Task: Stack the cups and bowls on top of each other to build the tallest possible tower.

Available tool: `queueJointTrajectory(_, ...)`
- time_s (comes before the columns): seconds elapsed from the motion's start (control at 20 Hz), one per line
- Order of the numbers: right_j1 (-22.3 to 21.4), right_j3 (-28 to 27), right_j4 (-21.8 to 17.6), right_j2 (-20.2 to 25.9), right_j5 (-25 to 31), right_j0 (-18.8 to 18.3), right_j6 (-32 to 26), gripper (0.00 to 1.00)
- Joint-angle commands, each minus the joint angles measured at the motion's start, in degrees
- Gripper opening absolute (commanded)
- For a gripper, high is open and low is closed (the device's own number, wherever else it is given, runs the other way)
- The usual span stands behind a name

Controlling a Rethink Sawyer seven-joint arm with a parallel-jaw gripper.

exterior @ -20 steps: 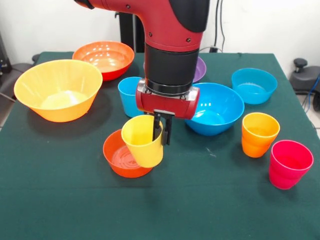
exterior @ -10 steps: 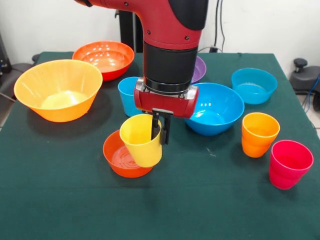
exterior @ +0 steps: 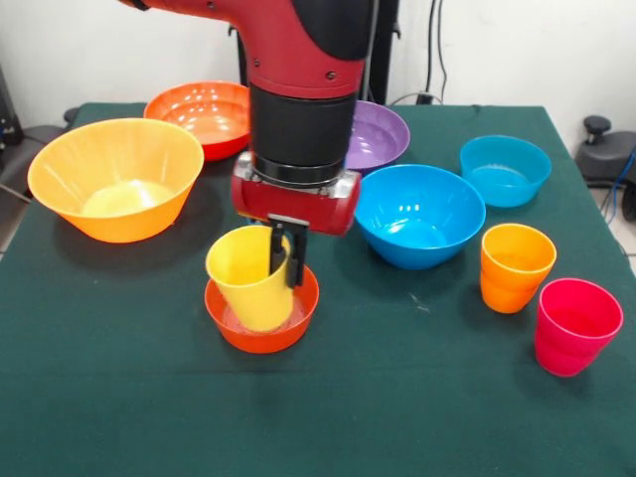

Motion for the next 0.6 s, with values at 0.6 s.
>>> queueJointTrajectory(0.6,1.57,8.67,-2.43,6.45,-4.41,-3.33,3.02,0.0)
